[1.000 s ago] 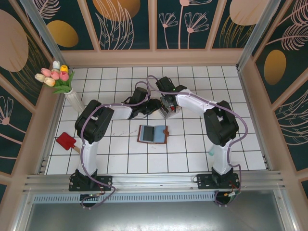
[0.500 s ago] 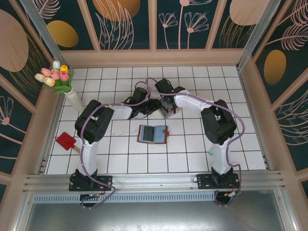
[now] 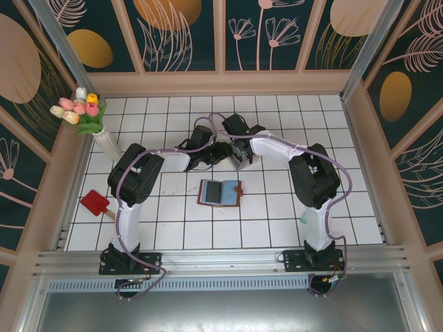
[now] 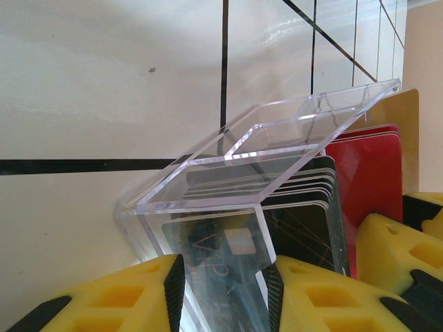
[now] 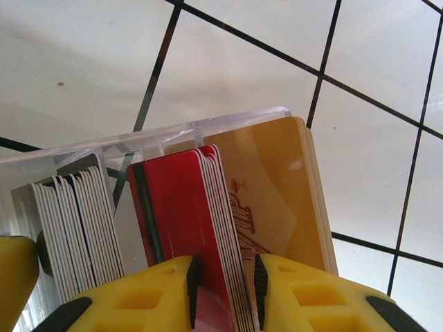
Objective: Put the credit cards into the card holder
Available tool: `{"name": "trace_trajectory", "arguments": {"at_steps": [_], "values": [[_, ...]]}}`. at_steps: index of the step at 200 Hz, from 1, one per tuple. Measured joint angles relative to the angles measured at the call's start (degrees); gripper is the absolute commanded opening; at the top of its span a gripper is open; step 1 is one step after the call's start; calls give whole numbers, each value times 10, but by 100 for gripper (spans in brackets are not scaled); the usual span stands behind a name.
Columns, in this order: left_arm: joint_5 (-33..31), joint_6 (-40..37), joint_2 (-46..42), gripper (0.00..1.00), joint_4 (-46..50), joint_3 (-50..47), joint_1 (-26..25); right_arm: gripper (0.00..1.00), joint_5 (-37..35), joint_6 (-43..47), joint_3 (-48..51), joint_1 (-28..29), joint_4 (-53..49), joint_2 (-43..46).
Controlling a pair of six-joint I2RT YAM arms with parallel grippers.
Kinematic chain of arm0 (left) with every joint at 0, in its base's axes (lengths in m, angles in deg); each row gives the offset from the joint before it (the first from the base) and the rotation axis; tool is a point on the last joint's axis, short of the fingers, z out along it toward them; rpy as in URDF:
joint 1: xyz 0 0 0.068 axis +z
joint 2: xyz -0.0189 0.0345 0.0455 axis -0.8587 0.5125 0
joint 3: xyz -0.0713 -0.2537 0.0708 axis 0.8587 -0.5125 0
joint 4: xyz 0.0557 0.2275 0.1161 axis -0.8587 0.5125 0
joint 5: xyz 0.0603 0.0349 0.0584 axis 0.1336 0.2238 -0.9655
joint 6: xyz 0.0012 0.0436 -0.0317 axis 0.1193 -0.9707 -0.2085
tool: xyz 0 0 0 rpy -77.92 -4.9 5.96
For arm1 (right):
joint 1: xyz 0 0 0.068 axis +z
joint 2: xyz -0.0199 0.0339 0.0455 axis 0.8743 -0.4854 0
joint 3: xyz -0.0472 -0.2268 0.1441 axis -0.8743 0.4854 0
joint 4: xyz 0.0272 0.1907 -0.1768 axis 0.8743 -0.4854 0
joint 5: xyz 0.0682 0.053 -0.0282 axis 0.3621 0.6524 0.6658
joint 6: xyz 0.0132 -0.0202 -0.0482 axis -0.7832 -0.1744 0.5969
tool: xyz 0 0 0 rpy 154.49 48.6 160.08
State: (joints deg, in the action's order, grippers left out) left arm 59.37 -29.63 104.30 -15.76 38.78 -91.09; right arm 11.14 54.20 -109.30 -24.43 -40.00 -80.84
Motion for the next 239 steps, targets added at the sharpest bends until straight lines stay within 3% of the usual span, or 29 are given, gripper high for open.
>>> {"name": "trace_trajectory", "arguments": {"at_steps": [98,114,177,211,239], "values": [[0,0,0,37,-2,0,0,24,-13,0,3,0,2,15],[0,0,0,37,-2,0,0,17,-13,-1,3,-1,2,16],[0,0,0,37,-2,0,0,19,3,-3,3,-5,2,19],[0,0,0,37,-2,0,0,4,12,-8,3,-8,2,19],[0,0,0,37,-2,0,0,2,21,-14,3,-9,1,24]]}}
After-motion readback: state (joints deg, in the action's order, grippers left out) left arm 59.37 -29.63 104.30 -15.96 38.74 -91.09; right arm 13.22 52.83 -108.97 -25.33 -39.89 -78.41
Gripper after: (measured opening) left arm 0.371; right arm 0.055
